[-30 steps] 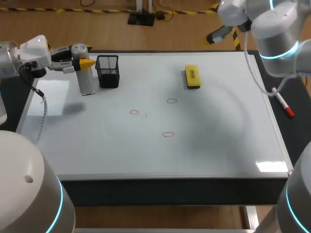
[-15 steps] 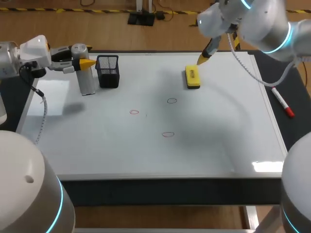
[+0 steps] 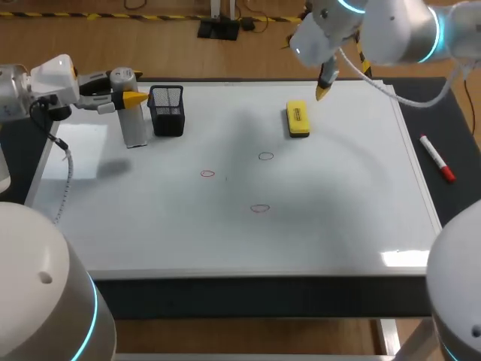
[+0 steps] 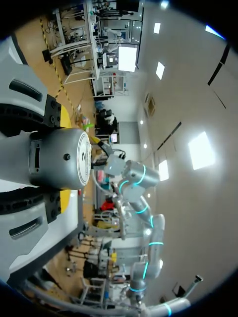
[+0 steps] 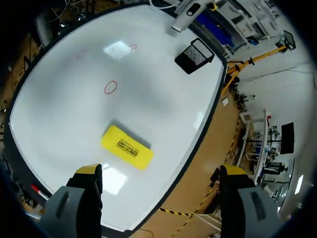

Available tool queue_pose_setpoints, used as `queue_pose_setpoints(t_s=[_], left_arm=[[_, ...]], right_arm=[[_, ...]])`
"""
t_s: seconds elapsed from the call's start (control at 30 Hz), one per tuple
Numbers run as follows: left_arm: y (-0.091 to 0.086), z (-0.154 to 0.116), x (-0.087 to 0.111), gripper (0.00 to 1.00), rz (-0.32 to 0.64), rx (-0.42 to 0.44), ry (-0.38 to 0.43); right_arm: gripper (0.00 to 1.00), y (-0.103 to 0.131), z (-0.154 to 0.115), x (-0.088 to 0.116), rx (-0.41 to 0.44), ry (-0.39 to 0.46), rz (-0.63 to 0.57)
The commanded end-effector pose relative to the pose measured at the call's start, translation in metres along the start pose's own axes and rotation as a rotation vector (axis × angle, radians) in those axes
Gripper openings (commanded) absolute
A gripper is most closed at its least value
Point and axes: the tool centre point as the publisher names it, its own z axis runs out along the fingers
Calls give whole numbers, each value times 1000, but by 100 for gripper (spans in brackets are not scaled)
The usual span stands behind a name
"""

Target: Pick up the inspection probe, press it on each red-marked spot on the whiteboard one by one, put down the probe, pick up the eraser, and wipe off all the red marks.

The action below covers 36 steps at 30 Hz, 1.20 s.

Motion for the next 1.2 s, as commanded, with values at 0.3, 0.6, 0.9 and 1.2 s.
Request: queue_pose_setpoints(t_s=[0.3,0.6,0.9,1.2], left_arm=[[-1,0,1,0,1,0,-2],[-1,0,1,0,1,0,-2],[-1,0,1,0,1,0,-2],[-1,0,1,0,1,0,-2]], right_arm=[[100,4,-4,-4,281,286,-250],[100,-1,23,14,193,344,-481],[100,-1,41,28,121,336,-657],[100,2,62,40,69,338,-777]])
